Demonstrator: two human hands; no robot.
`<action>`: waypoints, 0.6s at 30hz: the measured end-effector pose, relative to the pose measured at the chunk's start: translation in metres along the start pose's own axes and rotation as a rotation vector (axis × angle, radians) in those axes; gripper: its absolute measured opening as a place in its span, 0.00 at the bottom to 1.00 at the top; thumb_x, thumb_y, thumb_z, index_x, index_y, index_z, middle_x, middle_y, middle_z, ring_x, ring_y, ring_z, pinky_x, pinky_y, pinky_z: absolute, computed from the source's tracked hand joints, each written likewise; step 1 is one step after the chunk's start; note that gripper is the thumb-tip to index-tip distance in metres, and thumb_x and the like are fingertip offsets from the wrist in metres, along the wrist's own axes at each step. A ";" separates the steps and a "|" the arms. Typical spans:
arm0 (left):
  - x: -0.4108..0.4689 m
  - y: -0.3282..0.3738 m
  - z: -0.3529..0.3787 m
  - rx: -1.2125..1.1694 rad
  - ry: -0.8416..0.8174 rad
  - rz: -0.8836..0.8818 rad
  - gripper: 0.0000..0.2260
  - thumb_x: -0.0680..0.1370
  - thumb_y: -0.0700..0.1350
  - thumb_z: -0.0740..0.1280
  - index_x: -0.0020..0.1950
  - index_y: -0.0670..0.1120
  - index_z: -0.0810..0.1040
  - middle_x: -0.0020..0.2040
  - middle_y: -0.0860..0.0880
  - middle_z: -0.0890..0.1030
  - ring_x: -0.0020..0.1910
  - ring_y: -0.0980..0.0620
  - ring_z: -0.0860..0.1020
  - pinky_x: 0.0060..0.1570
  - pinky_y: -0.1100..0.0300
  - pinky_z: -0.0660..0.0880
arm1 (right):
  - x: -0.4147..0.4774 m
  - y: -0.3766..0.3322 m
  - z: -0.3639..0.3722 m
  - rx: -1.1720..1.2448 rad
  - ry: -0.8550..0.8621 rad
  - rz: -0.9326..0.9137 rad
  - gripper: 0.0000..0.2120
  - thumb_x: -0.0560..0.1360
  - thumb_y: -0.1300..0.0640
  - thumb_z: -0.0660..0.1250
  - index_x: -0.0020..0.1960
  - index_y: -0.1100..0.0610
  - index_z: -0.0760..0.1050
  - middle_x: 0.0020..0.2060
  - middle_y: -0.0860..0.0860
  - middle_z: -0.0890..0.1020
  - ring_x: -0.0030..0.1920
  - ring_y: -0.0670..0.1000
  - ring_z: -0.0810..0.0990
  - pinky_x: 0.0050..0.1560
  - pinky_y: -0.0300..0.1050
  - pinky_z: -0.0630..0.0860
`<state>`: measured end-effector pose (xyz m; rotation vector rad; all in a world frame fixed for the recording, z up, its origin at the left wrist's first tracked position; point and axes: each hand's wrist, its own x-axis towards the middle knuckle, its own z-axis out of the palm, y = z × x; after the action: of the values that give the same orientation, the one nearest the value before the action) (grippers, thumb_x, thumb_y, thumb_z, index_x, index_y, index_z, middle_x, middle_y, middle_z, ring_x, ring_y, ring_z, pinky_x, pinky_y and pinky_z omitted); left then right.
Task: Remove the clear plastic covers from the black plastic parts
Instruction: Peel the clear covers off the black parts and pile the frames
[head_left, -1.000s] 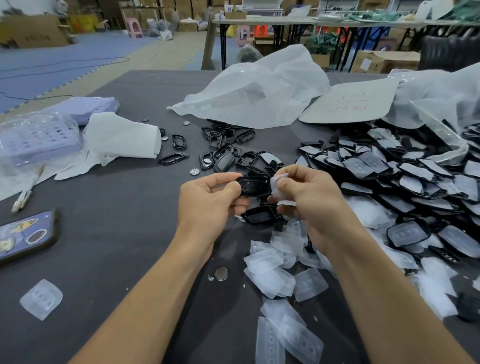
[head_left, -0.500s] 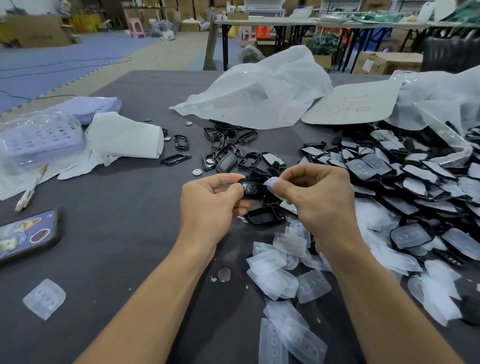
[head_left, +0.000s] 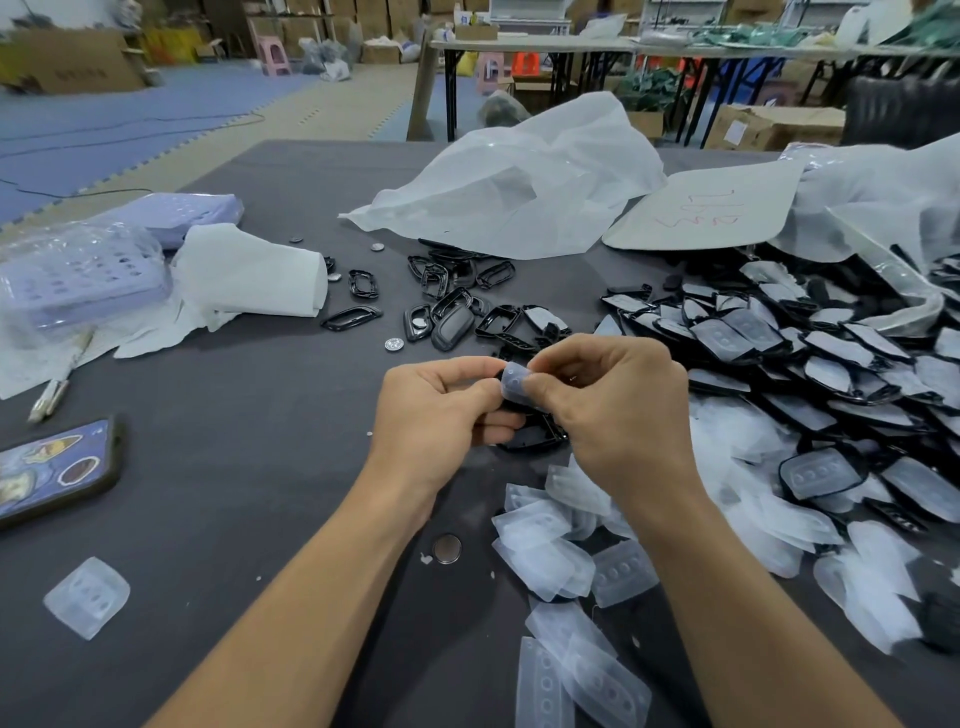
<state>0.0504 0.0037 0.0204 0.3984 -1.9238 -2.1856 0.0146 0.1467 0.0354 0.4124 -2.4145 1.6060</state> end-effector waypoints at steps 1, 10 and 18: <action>0.000 0.000 0.000 -0.002 -0.002 -0.002 0.12 0.78 0.33 0.71 0.40 0.47 0.88 0.39 0.42 0.87 0.33 0.51 0.85 0.34 0.61 0.82 | -0.001 0.000 0.001 -0.030 0.025 -0.010 0.08 0.68 0.57 0.82 0.36 0.50 0.84 0.30 0.40 0.84 0.32 0.42 0.82 0.34 0.34 0.78; 0.004 -0.003 -0.003 0.039 0.060 -0.006 0.09 0.79 0.31 0.68 0.47 0.42 0.86 0.37 0.42 0.87 0.32 0.50 0.85 0.34 0.60 0.82 | 0.006 0.004 -0.002 0.073 -0.014 0.009 0.09 0.72 0.61 0.78 0.46 0.47 0.87 0.31 0.41 0.82 0.30 0.40 0.77 0.34 0.32 0.73; 0.008 -0.007 -0.004 0.071 0.110 -0.005 0.08 0.79 0.32 0.69 0.49 0.41 0.86 0.37 0.43 0.87 0.33 0.50 0.86 0.34 0.60 0.82 | 0.014 0.010 -0.007 0.132 0.020 0.162 0.10 0.77 0.61 0.71 0.42 0.47 0.82 0.28 0.39 0.76 0.28 0.41 0.70 0.32 0.36 0.68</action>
<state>0.0449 -0.0020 0.0126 0.5241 -1.9476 -2.0565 -0.0020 0.1550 0.0344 0.2257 -2.3896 1.8344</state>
